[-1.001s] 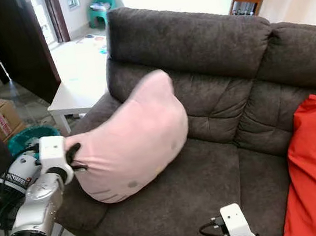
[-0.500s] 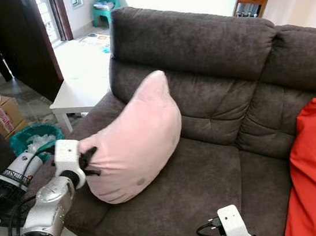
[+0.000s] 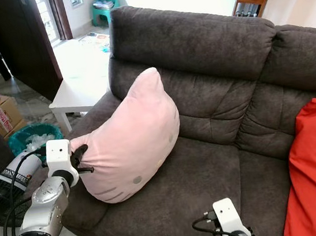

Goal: Move the pillow to the sofa from floor

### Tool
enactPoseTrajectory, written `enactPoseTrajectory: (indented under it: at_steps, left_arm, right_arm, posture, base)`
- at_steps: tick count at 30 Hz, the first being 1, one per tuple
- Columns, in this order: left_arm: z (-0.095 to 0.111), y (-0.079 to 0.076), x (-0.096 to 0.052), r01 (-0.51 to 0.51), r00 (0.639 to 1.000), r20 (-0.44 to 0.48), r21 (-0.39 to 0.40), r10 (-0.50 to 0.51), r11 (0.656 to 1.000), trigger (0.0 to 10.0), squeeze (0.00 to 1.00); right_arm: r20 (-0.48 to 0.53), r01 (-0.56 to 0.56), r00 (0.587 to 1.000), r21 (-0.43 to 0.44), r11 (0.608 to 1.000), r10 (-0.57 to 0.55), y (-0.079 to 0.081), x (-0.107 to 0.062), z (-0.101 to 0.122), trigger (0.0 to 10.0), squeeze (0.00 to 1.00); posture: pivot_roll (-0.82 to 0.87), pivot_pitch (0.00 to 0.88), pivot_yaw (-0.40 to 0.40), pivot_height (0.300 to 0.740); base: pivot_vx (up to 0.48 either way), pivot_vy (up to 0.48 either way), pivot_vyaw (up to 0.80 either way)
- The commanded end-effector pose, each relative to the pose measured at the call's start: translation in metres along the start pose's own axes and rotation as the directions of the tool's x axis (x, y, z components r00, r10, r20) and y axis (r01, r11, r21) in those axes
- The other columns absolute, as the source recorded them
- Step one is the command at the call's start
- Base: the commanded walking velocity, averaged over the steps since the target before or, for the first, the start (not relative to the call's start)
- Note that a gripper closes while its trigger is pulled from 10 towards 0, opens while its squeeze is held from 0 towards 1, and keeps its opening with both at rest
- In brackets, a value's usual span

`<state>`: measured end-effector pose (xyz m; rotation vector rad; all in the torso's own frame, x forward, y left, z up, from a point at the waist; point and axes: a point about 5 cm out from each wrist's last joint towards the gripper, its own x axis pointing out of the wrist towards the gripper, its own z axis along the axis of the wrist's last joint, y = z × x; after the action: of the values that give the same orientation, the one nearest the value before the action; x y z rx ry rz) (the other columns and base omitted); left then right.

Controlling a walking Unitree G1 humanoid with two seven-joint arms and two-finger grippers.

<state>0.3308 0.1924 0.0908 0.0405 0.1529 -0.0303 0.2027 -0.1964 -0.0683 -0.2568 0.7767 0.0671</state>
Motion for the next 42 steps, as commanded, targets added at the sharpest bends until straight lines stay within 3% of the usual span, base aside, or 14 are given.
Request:
enactPoseTrajectory:
  at_steps: [1, 2, 3, 4, 5, 21, 30, 36, 37, 40, 42]
  left_arm:
    - [0.019, 0.008, 0.004, -0.047, 0.995, 0.085, -0.001, 0.047, 0.999, 10.0, 0.00]
    - [0.019, 0.008, 0.004, -0.048, 0.995, 0.086, 0.001, 0.048, 0.999, 10.0, 0.01]
    - [0.020, 0.007, 0.005, -0.046, 0.995, 0.090, 0.002, 0.046, 0.999, 10.0, 0.93]
    - [0.020, 0.007, 0.005, -0.046, 0.995, 0.090, 0.002, 0.046, 0.999, 10.0, 0.93]
    - [0.020, 0.006, 0.005, -0.043, 0.995, 0.094, 0.001, 0.043, 0.999, 10.0, 1.00]
    - [0.036, 0.016, 0.003, -0.103, 0.980, 0.172, 0.039, 0.095, 0.994, 10.0, 1.00]
    - [0.048, 0.008, -0.001, -0.072, 0.974, 0.222, 0.079, 0.053, 0.994, 10.0, 1.00]
    - [0.042, 0.002, -0.007, -0.048, 0.977, 0.211, 0.117, 0.023, 0.992, 10.0, 1.00]
    - [0.030, -0.006, -0.015, -0.023, 0.982, 0.189, 0.164, -0.009, 0.986, 10.0, 0.00]
    - [0.025, -0.009, -0.020, -0.013, 0.982, 0.189, 0.228, -0.031, 0.974, 10.0, 0.00]
    - [0.009, -0.013, -0.032, -0.031, 0.979, 0.200, 0.294, -0.030, 0.955, 10.0, 0.00]
  right_arm:
    - [-0.007, 0.007, 1.000, 0.003, 1.000, -0.007, -0.002, 0.001, 0.001, 10.0, 0.00]
    - [-0.008, 0.008, 1.000, 0.005, 1.000, -0.008, -0.005, 0.000, -0.001, 10.0, 0.00]
    - [-0.009, 0.013, 1.000, 0.006, 1.000, -0.013, -0.009, -0.003, -0.006, 10.0, 0.00]
    - [-0.009, 0.013, 1.000, 0.006, 1.000, -0.013, -0.009, -0.003, -0.006, 10.0, 0.00]
    - [-0.009, 0.015, 1.000, 0.007, 1.000, -0.015, -0.011, -0.003, -0.007, 10.0, 0.00]
    - [0.005, 0.011, 1.000, 0.007, 1.000, -0.011, -0.010, -0.004, -0.008, 10.0, 0.00]
    - [0.008, 0.012, 1.000, 0.005, 1.000, -0.012, -0.007, -0.003, -0.006, 10.0, 0.00]
    - [0.006, 0.012, 1.000, 0.006, 1.000, -0.012, -0.006, -0.003, -0.006, 10.0, 0.00]
    - [0.005, 0.011, 1.000, 0.007, 1.000, -0.011, -0.006, -0.003, -0.005, 10.0, 0.00]
    - [0.007, 0.012, 1.000, 0.011, 1.000, -0.012, -0.005, -0.003, -0.005, 10.0, 0.00]
    - [0.009, 0.025, 1.000, 0.083, 0.996, -0.026, -0.006, -0.003, -0.006, 10.0, 0.00]
  posture:
    - [0.18, 0.000, -0.139, 0.740]
    - [0.18, 0.000, -0.139, 0.740]
    - [0.18, 0.000, -0.139, 0.740]
    - [0.18, 0.000, -0.139, 0.740]
    - [0.18, 0.000, -0.139, 0.740]
    - [0.18, 0.000, -0.138, 0.740]
    - [0.19, 0.003, -0.134, 0.740]
    - [0.19, 0.004, -0.132, 0.740]
    - [0.19, 0.005, -0.131, 0.740]
    - [0.19, 0.004, -0.129, 0.740]
    - [0.19, 0.002, -0.126, 0.740]
  base:
    - [0.000, 0.000, 0.00]
    - [0.000, 0.000, 0.00]
    - [0.000, 0.000, 0.00]
    - [0.000, 0.000, 0.00]
    - [0.000, 0.000, 0.00]
    - [0.000, 0.000, 0.00]
    - [0.000, 0.000, 0.00]
    - [0.000, 0.000, 0.00]
    - [0.000, 0.000, 0.00]
    - [0.000, 0.000, 0.00]
    - [0.000, 0.000, 0.00]
